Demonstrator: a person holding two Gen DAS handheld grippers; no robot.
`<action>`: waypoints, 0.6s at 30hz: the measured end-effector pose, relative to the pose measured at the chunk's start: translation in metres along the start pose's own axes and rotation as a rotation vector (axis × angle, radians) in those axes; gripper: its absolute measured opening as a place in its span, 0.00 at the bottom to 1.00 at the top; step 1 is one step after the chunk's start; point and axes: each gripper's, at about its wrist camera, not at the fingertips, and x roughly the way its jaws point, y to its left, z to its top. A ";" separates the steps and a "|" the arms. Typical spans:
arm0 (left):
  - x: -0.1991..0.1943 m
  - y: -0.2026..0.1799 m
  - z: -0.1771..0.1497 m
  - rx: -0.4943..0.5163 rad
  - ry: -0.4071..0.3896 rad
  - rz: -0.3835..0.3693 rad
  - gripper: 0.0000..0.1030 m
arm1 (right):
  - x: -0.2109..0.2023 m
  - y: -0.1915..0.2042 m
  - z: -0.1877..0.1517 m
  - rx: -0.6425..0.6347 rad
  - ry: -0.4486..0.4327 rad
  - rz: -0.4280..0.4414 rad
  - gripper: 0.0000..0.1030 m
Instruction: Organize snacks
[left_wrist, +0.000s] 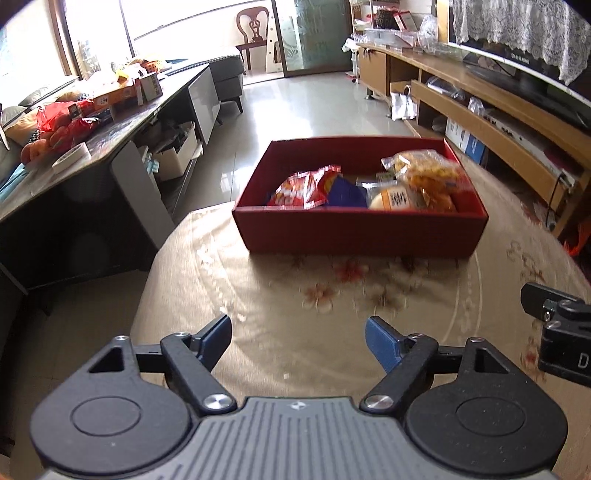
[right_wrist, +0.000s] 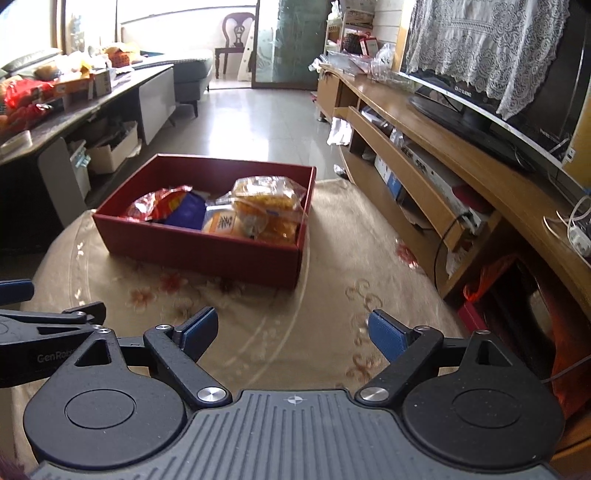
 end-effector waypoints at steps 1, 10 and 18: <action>-0.001 0.000 -0.003 0.002 0.004 -0.001 0.75 | -0.001 0.000 -0.003 -0.003 0.005 0.000 0.90; -0.013 0.000 -0.022 0.005 0.008 -0.011 0.79 | -0.006 0.009 -0.022 -0.043 0.042 0.004 0.92; -0.021 0.002 -0.036 0.009 0.018 -0.014 0.80 | -0.013 0.013 -0.034 -0.057 0.054 0.009 0.92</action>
